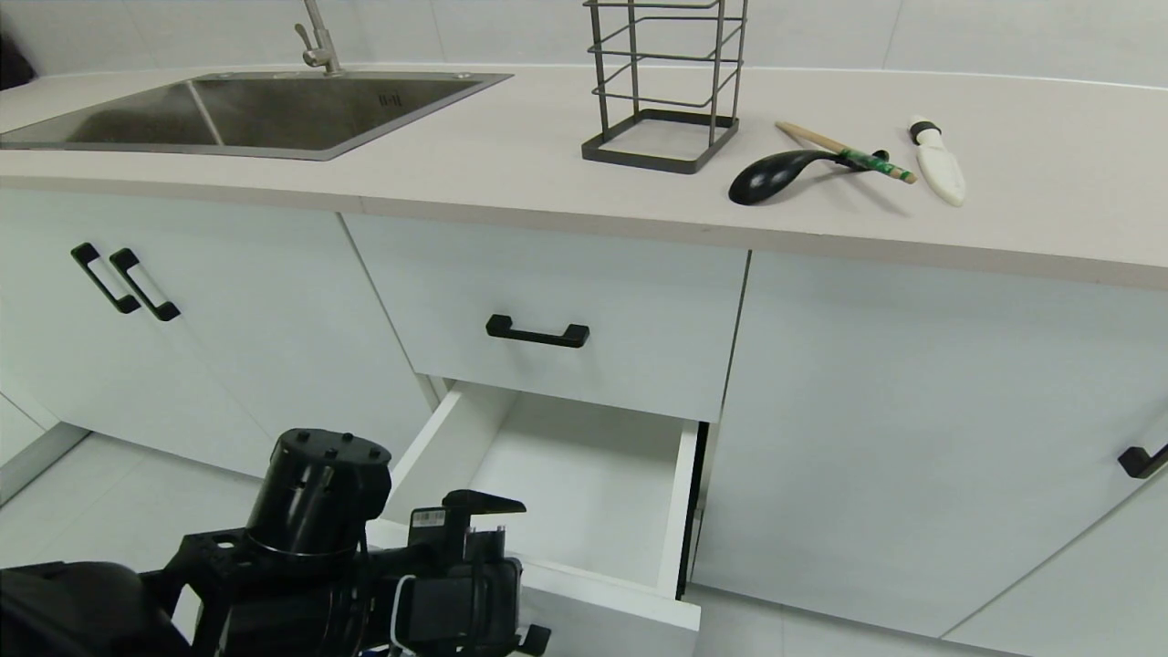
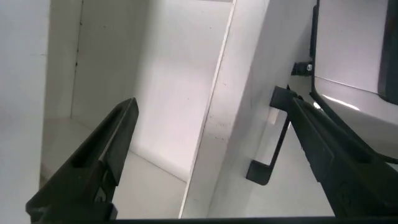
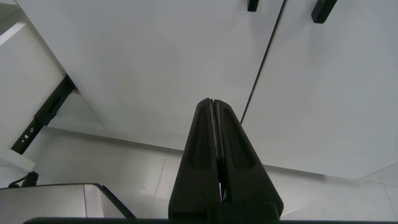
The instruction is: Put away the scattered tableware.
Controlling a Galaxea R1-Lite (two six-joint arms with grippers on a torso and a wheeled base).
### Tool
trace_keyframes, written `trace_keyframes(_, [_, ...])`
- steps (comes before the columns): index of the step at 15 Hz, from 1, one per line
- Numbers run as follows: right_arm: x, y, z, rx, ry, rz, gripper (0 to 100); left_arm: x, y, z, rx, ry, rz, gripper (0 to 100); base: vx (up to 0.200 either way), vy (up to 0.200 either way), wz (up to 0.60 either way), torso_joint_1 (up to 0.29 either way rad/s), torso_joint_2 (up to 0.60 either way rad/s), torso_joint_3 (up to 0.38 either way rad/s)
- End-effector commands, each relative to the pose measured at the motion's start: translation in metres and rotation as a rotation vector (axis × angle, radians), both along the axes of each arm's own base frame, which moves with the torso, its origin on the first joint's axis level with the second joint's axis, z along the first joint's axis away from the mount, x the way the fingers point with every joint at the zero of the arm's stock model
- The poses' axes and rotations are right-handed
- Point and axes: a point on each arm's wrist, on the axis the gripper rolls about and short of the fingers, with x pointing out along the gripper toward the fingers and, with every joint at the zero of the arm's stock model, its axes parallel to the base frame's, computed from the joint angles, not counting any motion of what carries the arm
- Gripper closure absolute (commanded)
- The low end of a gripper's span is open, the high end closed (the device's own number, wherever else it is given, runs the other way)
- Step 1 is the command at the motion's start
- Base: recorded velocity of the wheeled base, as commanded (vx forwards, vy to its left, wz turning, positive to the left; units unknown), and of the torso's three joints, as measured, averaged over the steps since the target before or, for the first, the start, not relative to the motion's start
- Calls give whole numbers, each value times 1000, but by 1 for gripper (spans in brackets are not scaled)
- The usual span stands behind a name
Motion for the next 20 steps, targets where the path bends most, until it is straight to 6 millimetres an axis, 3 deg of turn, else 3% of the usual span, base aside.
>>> trace_keyframes(1, [0, 0, 0, 0, 1, -1, 100, -9, 5, -7, 8, 40, -13, 0, 0, 0, 0, 0, 0, 0])
trace_keyframes(3, [0, 0, 0, 0, 1, 1, 100, -24, 13, -23, 43, 121, -23, 0, 0, 0, 0, 0, 0, 0])
trace_keyframes(10, [0, 0, 0, 0, 1, 1, 100, -34, 19, -9, -1, 75, -17, 0, 0, 0, 0, 0, 0, 0])
trace_keyframes(13, [0, 0, 0, 0, 1, 1, 100, -65, 10, 23, -124, -5, -119, 0, 0, 0, 0, 0, 0, 0])
trace_keyframes(14, [0, 0, 0, 0, 1, 1, 100, -67, 10, 25, -133, -11, -121, 0, 0, 0, 0, 0, 0, 0])
trace_keyframes(15, [0, 0, 0, 0, 1, 1, 100, -88, 12, 59, -266, -111, -98, 0, 0, 0, 0, 0, 0, 0])
trace_keyframes(17, [0, 0, 0, 0, 1, 1, 100, -96, 24, 103, -447, -226, 58, 0, 0, 0, 0, 0, 0, 0])
trace_keyframes(20, [0, 0, 0, 0, 1, 1, 100, -79, 47, 137, -703, -200, 428, 0, 0, 0, 0, 0, 0, 0])
